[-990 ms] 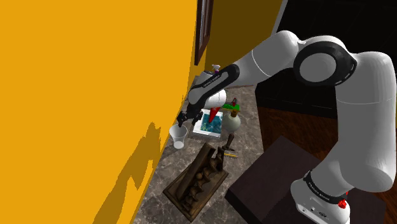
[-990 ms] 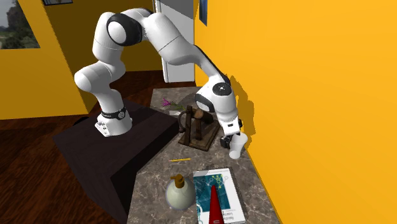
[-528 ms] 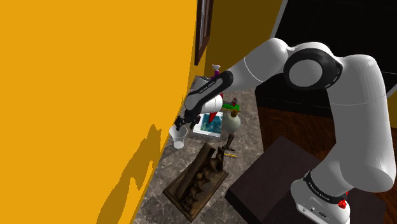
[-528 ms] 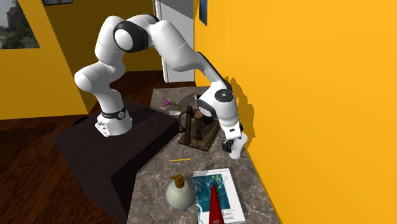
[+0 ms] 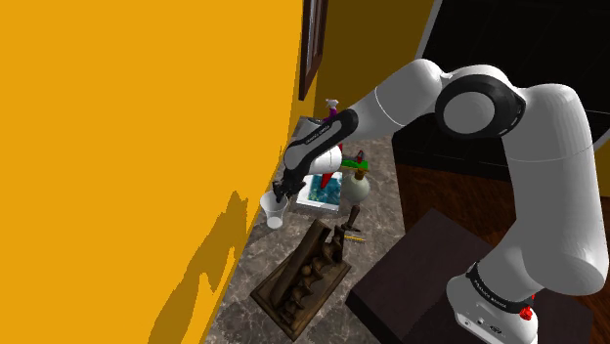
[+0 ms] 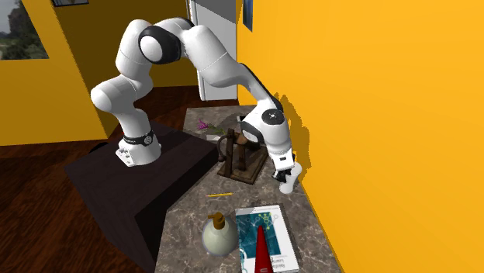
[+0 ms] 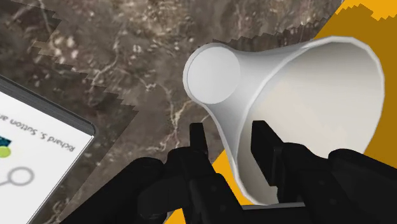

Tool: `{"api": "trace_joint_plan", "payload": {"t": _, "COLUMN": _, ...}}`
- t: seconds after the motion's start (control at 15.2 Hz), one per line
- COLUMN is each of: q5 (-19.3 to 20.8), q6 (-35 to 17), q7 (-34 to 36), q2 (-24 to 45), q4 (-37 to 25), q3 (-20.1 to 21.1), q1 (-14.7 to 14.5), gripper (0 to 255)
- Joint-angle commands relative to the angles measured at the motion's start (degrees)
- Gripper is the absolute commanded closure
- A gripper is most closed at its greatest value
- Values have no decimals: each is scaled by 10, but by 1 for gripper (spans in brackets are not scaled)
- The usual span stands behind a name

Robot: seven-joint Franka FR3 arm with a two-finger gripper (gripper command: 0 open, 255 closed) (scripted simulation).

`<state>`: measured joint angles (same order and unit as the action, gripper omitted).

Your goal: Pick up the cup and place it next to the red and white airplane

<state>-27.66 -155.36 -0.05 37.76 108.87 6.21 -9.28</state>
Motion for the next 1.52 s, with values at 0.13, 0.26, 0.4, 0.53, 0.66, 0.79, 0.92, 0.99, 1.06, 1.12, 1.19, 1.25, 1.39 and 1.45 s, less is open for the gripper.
{"api": "trace_joint_plan", "payload": {"t": 0.13, "q5": 0, "q6": 0, "q7": 0, "q2": 0, "q4": 0, "q3": 0, "q1": 0, "gripper": 255}}
{"api": "trace_joint_plan", "payload": {"t": 0.26, "q5": 0, "q6": 0, "q7": 0, "q2": 0, "q4": 0, "q3": 0, "q1": 0, "gripper": 255}}
{"api": "trace_joint_plan", "payload": {"t": 0.4, "q5": 0, "q6": 0, "q7": 0, "q2": 0, "q4": 0, "q3": 0, "q1": 0, "gripper": 255}}
{"api": "trace_joint_plan", "payload": {"t": 0.53, "q5": 1, "q6": 4, "q7": 3, "q2": -7, "q4": 2, "q3": -1, "q1": -1, "gripper": 255}}
{"api": "trace_joint_plan", "payload": {"t": 0.66, "q5": 4, "q6": 14, "q7": 8, "q2": -20, "q4": 6, "q3": -4, "q1": -3, "gripper": 255}}
{"api": "trace_joint_plan", "payload": {"t": 0.79, "q5": 7, "q6": 23, "q7": 13, "q2": -33, "q4": 9, "q3": -7, "q1": -5, "gripper": 255}}
{"api": "trace_joint_plan", "payload": {"t": 0.92, "q5": 11, "q6": 33, "q7": 19, "q2": -45, "q4": 12, "q3": -10, "q1": -6, "gripper": 255}}
{"api": "trace_joint_plan", "payload": {"t": 0.99, "q5": 12, "q6": 38, "q7": 22, "q2": -52, "q4": 13, "q3": -12, "q1": -7, "gripper": 255}}
{"api": "trace_joint_plan", "payload": {"t": 1.06, "q5": 14, "q6": 43, "q7": 24, "q2": -58, "q4": 14, "q3": -13, "q1": -8, "gripper": 255}}
{"api": "trace_joint_plan", "payload": {"t": 1.12, "q5": 16, "q6": 48, "q7": 27, "q2": -64, "q4": 15, "q3": -15, "q1": -9, "gripper": 255}}
{"api": "trace_joint_plan", "payload": {"t": 1.19, "q5": 18, "q6": 53, "q7": 30, "q2": -70, "q4": 16, "q3": -16, "q1": -10, "gripper": 255}}
{"api": "trace_joint_plan", "payload": {"t": 1.25, "q5": 20, "q6": 58, "q7": 33, "q2": -76, "q4": 16, "q3": -17, "q1": -10, "gripper": 255}}
{"api": "trace_joint_plan", "payload": {"t": 1.39, "q5": 24, "q6": 68, "q7": 38, "q2": -87, "q4": 18, "q3": -20, "q1": -12, "gripper": 255}}
{"api": "trace_joint_plan", "payload": {"t": 1.45, "q5": 25, "q6": 73, "q7": 41, "q2": -93, "q4": 18, "q3": -21, "q1": -13, "gripper": 255}}
